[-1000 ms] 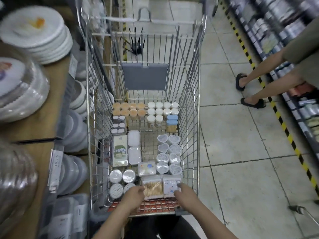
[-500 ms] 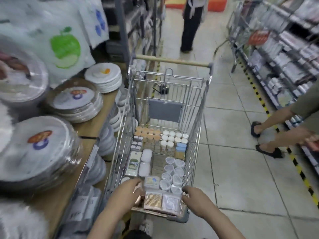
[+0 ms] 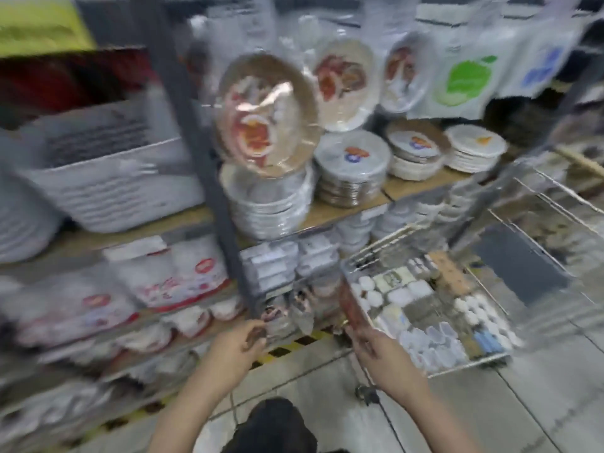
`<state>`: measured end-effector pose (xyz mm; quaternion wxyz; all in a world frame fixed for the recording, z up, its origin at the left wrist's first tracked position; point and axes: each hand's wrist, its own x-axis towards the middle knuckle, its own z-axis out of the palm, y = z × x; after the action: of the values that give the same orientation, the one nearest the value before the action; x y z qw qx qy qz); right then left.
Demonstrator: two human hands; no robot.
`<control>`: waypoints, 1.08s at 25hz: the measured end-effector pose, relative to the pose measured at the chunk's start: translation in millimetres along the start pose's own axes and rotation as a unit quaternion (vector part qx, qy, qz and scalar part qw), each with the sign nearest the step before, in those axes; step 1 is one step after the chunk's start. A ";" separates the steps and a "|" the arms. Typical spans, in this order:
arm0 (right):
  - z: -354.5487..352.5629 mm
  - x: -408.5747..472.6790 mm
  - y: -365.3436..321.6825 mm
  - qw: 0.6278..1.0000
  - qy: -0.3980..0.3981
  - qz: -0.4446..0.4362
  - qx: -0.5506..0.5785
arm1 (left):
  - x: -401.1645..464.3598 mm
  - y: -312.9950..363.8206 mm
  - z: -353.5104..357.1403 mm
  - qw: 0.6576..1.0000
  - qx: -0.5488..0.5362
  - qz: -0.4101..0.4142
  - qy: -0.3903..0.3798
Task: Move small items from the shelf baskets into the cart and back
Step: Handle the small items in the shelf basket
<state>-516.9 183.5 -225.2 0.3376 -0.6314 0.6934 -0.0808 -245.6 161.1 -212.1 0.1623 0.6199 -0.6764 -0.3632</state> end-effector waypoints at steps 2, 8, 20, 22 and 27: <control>15.2 -4.2 -43.0 0.996 -0.027 -0.077 -0.022 | -52.6 -30.9 -24.3 0.996 -0.010 -0.064 0.064; 78.9 -26.6 -167.0 0.961 -0.097 -0.249 -0.073 | -186.1 -107.5 -70.5 0.952 -0.085 -0.204 0.210; 265.6 -111.7 -400.4 0.883 -0.266 -0.385 -0.047 | -404.7 -258.2 -170.8 0.846 -0.185 -0.371 0.336; 283.4 -110.2 -421.9 0.884 -0.266 -0.380 -0.054 | -401.3 -276.8 -196.2 0.854 -0.171 -0.363 0.330; 297.7 -80.7 -483.6 0.890 -0.258 -0.370 -0.061 | -359.5 -305.2 -275.1 0.885 -0.154 -0.287 0.333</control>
<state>47.9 260.4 -161.3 0.4108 -0.8603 0.3017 0.0087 222.9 435.0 -152.5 0.3600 0.8384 -0.3110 -0.2659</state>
